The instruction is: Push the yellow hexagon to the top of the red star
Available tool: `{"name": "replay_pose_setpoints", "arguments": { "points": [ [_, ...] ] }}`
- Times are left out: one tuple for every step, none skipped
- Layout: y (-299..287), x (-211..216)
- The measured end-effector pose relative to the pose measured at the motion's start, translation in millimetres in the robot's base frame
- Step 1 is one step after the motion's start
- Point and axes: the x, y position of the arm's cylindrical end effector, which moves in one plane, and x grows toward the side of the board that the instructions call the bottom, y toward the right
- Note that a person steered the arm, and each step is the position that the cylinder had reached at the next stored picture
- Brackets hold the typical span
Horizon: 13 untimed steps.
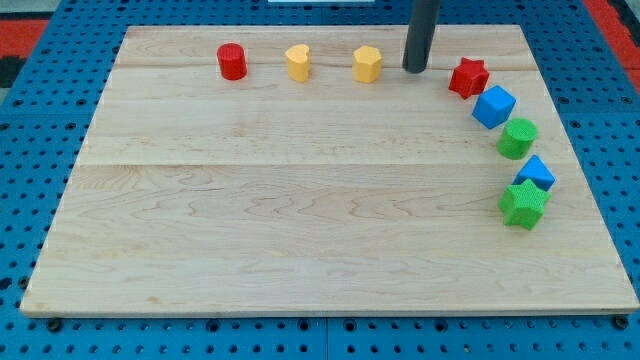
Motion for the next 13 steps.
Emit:
{"name": "replay_pose_setpoints", "arguments": {
  "points": [
    [31.4,7.6],
    [30.5,-8.3],
    [73.0,-8.4],
    [54.7,-17.7],
    [-16.7,-3.4],
    [-79.6,54.0],
    [-168.6,38.7],
    [-139.0,4.0],
    [-104.7,-3.8],
    [-100.8,-19.9],
    [-66.3,-21.9],
    [-7.8,-19.9],
    [7.8,-20.3]
  ]
}}
